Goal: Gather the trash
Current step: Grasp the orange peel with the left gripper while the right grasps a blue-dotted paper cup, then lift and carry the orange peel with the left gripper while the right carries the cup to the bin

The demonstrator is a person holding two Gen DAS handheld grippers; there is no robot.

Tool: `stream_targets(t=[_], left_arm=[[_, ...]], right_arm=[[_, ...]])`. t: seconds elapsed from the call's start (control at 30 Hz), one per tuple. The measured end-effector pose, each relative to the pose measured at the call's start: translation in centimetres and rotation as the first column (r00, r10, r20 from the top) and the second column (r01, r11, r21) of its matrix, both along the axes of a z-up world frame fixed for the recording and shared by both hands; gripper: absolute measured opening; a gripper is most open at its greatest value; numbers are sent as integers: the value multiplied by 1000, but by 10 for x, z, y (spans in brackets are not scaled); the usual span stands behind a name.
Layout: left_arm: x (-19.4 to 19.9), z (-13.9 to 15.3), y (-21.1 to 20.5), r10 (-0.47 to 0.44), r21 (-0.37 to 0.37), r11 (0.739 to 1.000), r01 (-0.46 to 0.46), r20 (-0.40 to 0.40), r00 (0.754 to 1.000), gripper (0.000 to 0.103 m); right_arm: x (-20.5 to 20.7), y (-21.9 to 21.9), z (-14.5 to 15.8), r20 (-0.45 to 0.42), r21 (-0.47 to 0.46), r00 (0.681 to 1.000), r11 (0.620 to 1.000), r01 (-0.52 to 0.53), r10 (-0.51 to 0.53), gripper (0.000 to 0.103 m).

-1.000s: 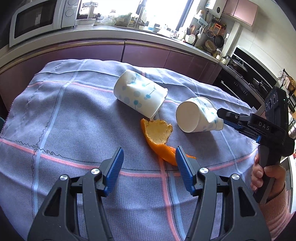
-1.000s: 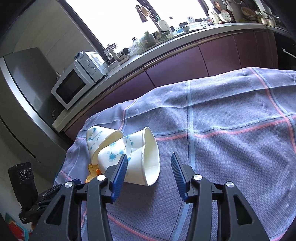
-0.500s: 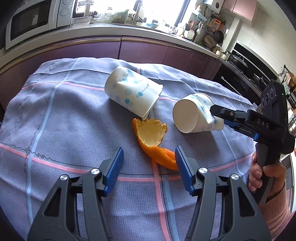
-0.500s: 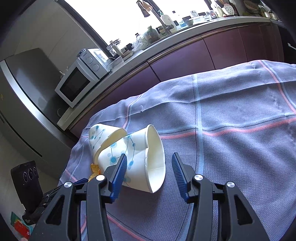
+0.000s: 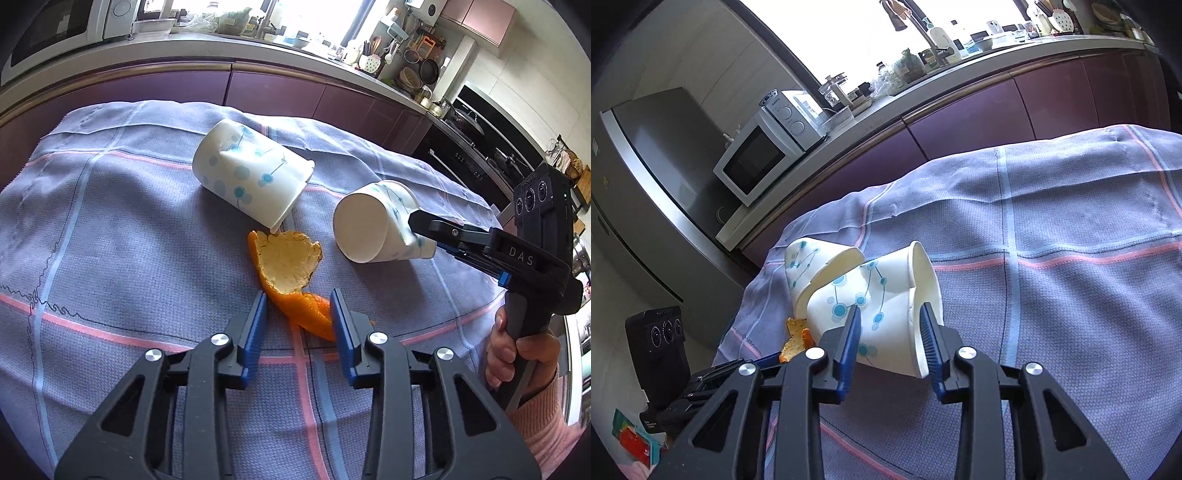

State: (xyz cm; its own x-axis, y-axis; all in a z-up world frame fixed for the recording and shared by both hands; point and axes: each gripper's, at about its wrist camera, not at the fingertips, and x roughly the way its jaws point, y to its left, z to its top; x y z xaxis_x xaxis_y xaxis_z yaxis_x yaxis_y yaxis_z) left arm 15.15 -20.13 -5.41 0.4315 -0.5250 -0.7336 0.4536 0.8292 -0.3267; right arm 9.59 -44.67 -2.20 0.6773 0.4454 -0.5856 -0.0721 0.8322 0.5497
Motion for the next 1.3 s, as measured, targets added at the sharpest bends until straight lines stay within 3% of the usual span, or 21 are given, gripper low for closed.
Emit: stream_targets(t=[0.57, 1.3], left_arm=[[-11, 7, 5, -5, -10, 1000, 5, 23, 1000, 15], [-50, 43, 68, 76, 0, 997, -77, 150, 986, 12]], right_arm=[[-22, 20, 25, 82, -20, 996, 999, -42, 43, 3], [-39, 65, 45, 126, -33, 985, 992, -118, 121, 3]])
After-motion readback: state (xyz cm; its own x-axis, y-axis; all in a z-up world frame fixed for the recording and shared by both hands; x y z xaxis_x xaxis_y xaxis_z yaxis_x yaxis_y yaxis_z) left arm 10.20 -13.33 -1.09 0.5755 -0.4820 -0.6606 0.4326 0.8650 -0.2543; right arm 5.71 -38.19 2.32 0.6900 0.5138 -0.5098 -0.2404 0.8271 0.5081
